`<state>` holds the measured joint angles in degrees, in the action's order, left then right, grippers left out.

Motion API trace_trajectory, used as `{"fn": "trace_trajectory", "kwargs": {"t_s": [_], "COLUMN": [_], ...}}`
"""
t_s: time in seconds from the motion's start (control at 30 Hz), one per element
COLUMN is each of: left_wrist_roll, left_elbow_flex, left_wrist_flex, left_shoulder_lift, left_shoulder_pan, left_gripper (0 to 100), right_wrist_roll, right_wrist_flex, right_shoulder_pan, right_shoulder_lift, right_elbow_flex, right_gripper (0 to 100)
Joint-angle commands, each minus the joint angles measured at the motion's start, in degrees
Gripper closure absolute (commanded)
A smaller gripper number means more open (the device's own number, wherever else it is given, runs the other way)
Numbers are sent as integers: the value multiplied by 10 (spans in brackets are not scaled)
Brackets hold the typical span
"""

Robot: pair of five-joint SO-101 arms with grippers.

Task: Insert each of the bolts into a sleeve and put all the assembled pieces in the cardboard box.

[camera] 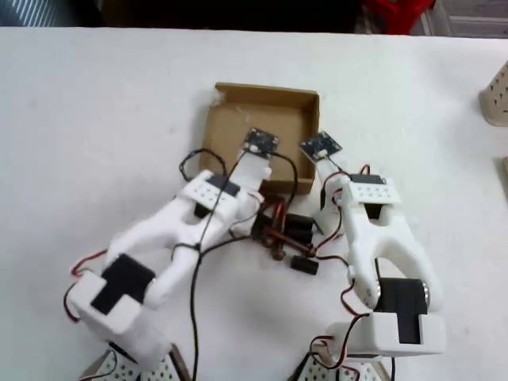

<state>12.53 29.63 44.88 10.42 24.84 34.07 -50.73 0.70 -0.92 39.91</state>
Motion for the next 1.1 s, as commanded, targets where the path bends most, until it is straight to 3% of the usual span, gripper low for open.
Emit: {"fn": "trace_trajectory", "kwargs": {"t_s": [0.0,0.23,0.43,0.53,0.63,0.83,1.07], "left_wrist_roll": [-1,0,8,64,129,317,377], "left_elbow_flex": [-81,-40,104,125,117,94,57], "left_wrist_flex": [59,48,-127,-166,-166,-170,-170], "left_shoulder_lift": [34,-34,-161,-172,-157,-102,-51], "left_shoulder_pan": [-26,-51,-40,-39,-39,-38,-43], "left_gripper": [979,980,976,950,858,745,736], "right_wrist_roll": [4,5,8,8,8,8,9], "right_wrist_flex": [-4,-3,-2,-2,-2,-2,-1], "right_shoulder_pan": [-7,-7,-7,-6,-6,-6,-6], "right_shoulder_lift": [-15,-15,-15,-15,-15,-15,-15], "right_elbow_flex": [-14,-14,-13,-13,-13,-13,-13], "right_gripper": [981,981,981,981,981,981,981]}}
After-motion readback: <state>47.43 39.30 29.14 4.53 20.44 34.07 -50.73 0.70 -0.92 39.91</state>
